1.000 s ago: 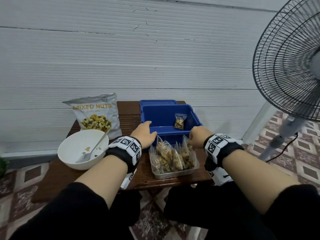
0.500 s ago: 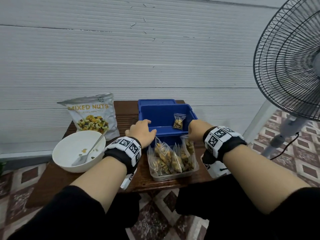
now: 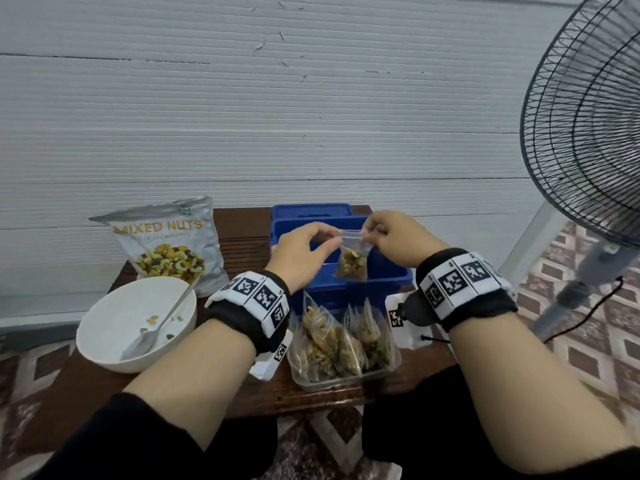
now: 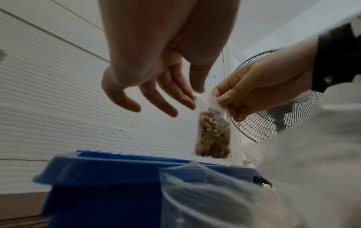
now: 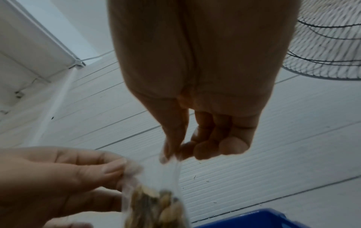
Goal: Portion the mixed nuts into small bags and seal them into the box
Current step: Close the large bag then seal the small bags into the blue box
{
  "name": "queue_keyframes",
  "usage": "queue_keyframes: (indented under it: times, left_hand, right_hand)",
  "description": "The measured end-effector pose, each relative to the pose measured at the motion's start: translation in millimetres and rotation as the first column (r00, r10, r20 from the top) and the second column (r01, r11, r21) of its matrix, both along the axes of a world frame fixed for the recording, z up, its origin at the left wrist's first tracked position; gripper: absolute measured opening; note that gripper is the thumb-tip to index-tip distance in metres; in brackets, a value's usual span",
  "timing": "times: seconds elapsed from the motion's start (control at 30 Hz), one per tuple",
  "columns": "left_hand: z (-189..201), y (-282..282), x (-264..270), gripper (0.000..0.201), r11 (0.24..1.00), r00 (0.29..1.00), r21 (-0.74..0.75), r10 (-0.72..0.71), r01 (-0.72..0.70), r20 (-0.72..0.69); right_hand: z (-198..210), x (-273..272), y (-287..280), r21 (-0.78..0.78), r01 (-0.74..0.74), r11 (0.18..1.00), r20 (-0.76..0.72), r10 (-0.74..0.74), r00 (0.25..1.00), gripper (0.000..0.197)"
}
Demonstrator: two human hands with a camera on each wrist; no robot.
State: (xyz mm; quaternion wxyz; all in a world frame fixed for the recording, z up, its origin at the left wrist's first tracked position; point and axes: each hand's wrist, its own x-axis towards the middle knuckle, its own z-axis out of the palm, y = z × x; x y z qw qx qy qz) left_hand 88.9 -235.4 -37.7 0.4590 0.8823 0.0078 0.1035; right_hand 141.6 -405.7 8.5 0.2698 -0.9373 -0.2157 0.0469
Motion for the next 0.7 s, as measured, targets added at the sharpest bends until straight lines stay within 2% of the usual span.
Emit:
queue_keyframes:
  times: [0.17,0.27,0.4,0.57,0.7]
  left_hand:
    - [0,1,12,0.012,0.996,0.995,-0.058,0.071,-0.067,0.066]
    - [-6,2,18,0.019,0.991,0.990,-0.066,0.121,-0.116,0.076]
    - [-11,5,22,0.021,0.985,0.981,-0.083,0.162,-0.153,0.104]
    - [-13,4,24,0.017,0.988,0.989,-0.103,0.121,-0.112,0.083]
    - [-11,3,22,0.009,0.990,0.991,-0.125,0.084,-0.071,0.108]
  right_hand:
    - [-17,9,3,0.307,-0.007,0.952,0.016,0.002,1.000,0.008]
    - [-25,12,6,0.405,0.014,0.914,0.001,-0.015,1.000,0.012]
    - [-33,17,10,0.430,0.020,0.902,0.000,-0.022,1.000,0.012]
    - [-38,20,11,0.431,0.080,0.899,-0.009,-0.084,0.996,0.004]
    - [-38,22,13,0.416,0.061,0.907,0.027,-0.079,0.997,0.007]
